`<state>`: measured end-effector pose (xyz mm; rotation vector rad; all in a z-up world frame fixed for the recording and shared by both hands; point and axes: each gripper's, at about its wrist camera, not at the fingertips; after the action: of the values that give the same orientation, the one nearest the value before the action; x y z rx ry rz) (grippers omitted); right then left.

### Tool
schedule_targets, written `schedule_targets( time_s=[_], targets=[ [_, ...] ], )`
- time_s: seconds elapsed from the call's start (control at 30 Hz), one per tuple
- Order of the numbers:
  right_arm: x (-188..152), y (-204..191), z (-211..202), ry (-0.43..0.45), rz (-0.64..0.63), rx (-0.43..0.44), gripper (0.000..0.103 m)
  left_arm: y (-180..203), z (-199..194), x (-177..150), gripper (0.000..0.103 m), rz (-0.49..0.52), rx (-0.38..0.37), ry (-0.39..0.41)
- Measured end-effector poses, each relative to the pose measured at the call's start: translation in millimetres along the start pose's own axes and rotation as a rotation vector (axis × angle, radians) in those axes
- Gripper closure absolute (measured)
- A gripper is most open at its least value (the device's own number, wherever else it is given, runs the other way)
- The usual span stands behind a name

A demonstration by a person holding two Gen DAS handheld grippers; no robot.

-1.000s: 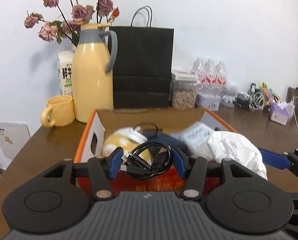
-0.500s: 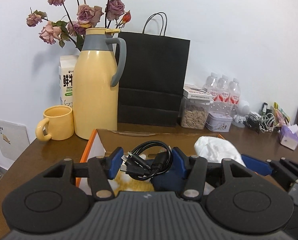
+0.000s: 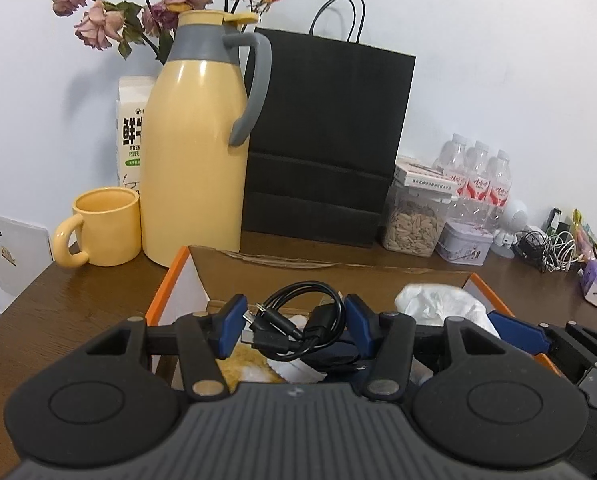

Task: Organize objects
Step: 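Carry the cable with the left into the box while the right carries the tissue, then open the left gripper to drop the cable while the right releases the tissue in the box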

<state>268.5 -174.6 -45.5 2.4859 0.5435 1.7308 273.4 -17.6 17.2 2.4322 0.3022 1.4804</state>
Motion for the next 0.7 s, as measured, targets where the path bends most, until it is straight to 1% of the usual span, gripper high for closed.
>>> schedule_targets(
  time_s=[0.03, 0.07, 0.1, 0.13, 0.17, 0.2, 0.23, 0.27, 0.3, 0.47, 0.7],
  targets=[
    [-1.2, 0.5, 1.5, -0.005, 0.001, 0.004, 0.034, -0.2, 0.7, -0.4, 0.047, 0.004, -0.005, -0.001],
    [-2.1, 1.0, 2.2, -0.008, 0.004, 0.007, 0.031, -0.1, 0.9, -1.0, 0.045, 0.009, -0.007, 0.001],
    [-3.1, 1.0, 2.2, -0.010, 0.003, 0.005, 0.025, 0.4, 0.5, -1.5, 0.041, 0.014, -0.003, 0.005],
    [-4.0, 1.0, 2.1, -0.010, 0.000, 0.000, 0.019, 0.3, 0.0, -1.6, 0.024, 0.016, 0.001, 0.009],
    [-4.5, 0.7, 2.3, -0.013, -0.002, -0.008, 0.015, -0.1, -1.3, -1.7, 0.004, 0.013, 0.003, 0.018],
    [-5.5, 0.6, 2.2, -0.015, -0.003, -0.021, 0.011, -0.5, -3.3, -1.5, 0.000, 0.009, 0.005, 0.035],
    [-6.0, 1.2, 1.7, -0.014, -0.002, -0.028, 0.005, -0.9, -5.4, -1.4, 0.000, 0.006, 0.007, 0.051],
    [-6.6, 2.5, 1.3, -0.015, 0.004, -0.030, 0.001, -0.9, -7.0, -1.1, 0.000, 0.006, 0.009, 0.057],
    [-7.3, 3.7, 0.7, -0.016, 0.012, -0.029, 0.000, -0.6, -7.4, -0.6, 0.000, 0.005, 0.012, 0.055],
    [-8.0, 7.1, -3.0, -0.012, 0.027, -0.025, 0.000, -0.4, -7.3, -1.8, 0.000, 0.005, 0.019, 0.052],
    [-7.5, 4.7, -9.5, -0.001, 0.016, -0.019, 0.000, -0.3, -12.9, -2.6, 0.000, 0.018, 0.004, 0.068]
  ],
)
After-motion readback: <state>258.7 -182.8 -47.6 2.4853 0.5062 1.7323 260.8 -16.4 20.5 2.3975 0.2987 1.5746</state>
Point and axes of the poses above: each gripper's, at about its wrist camera, not at the fingertips, and z roughly the way its jaws point, y to its right, x to its top, and after that the axes turned 13 degrees about -z, right-handed
